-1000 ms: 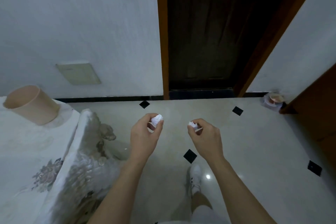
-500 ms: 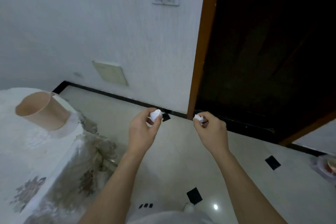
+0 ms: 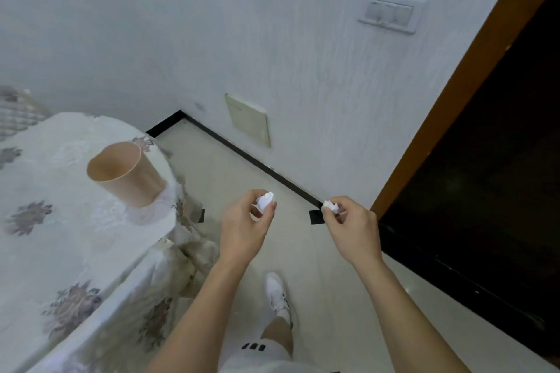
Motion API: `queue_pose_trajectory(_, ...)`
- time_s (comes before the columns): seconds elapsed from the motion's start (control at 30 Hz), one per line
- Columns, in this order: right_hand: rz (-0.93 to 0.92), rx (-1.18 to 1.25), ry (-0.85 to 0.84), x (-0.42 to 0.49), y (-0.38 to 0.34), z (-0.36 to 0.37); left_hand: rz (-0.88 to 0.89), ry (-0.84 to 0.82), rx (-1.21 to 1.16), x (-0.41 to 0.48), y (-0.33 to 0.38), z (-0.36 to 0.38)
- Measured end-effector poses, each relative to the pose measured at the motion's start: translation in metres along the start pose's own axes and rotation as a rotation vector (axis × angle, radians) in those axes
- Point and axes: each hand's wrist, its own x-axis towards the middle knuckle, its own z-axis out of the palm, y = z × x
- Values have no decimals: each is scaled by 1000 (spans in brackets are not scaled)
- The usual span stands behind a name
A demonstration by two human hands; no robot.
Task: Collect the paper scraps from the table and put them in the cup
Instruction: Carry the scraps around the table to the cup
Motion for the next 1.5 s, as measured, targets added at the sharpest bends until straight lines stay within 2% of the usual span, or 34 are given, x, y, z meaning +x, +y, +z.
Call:
queue_pose_trajectory(0.27,-81,-41,-65,145,-53,69,-92,83,-25,142,-46,-3)
queue_pose_trajectory(0.47,-154,-48,-98,239,-107,128,-113,182,-14,240,-80,-35)
queue_pose_trajectory(0.83,-282,-47,-303,334,-160,226,-238,386,5,313,-133,-73)
queue_pose_trajectory(1.13,-502,-3,-627,411,-225,339,-440,629,91,362,-161,-114)
queue_pose_trajectory(1.27,-603,29,-822,437,-262,375,-527,802,113,379,-157,-127)
queue_pose_trajectory(1.5,-809,19,-1126,422,-301,429,-719,1092,325,343,-150,-140)
